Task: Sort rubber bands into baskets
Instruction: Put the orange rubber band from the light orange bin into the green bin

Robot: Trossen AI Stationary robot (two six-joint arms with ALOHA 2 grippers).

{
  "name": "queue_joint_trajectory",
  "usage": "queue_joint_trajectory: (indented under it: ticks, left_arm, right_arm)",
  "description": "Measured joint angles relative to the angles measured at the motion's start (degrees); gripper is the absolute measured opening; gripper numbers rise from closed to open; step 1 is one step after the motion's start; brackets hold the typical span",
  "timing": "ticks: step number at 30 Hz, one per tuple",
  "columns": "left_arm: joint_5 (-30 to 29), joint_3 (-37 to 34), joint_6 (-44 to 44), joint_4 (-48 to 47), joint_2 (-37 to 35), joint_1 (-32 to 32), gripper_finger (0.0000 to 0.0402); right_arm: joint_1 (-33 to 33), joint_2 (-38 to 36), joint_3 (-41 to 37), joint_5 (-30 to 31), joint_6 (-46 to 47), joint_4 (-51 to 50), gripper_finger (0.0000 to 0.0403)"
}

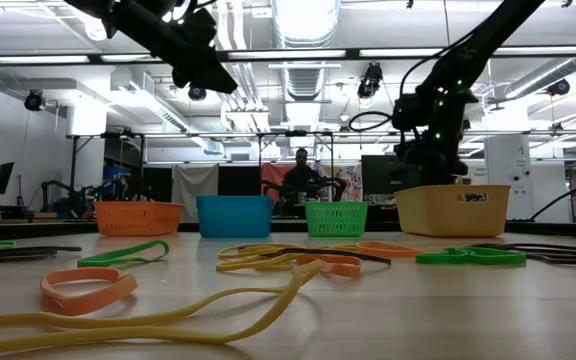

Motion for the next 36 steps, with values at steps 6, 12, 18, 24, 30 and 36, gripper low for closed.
queue_joint_trajectory:
  ticks: [6, 12, 18, 24, 30, 36]
  left_arm:
    - [0.0, 0.0, 0.0, 0.0, 0.0, 0.0, 0.0137]
    - [0.0, 0.0, -0.2, 0.0, 0.0, 0.0, 0.0137]
    - [0.0, 0.0, -0.2, 0.0, 0.0, 0.0, 0.0137]
    - [0.0, 0.0, -0.2, 0.0, 0.0, 0.0, 0.0137]
    - [0.0, 0.0, 0.1, 0.0, 0.0, 0.0, 0.0137]
    - [0.0, 0.0, 0.4, 0.0, 0.0, 0.0, 0.0137]
  right_arm:
    - [-0.4, 2.6, 0.0, 3.1, -6.4, -1.0, 0.0046]
    - [-0.4, 3.7, 0.0, 5.6, -13.0, -0.8, 0.0112]
    - [-0.8, 3.9, 0.0, 5.5, -17.4, -0.9, 0.0145]
    - [-0.8, 5.1, 0.0, 5.6, -22.5, -0.6, 0.0141]
    - [-1.2, 6.7, 0.0, 5.6, -22.5, -0.3, 0.0140]
    - [-1.1, 8.5, 0.0, 5.7, -22.6, -0.1, 0.0135]
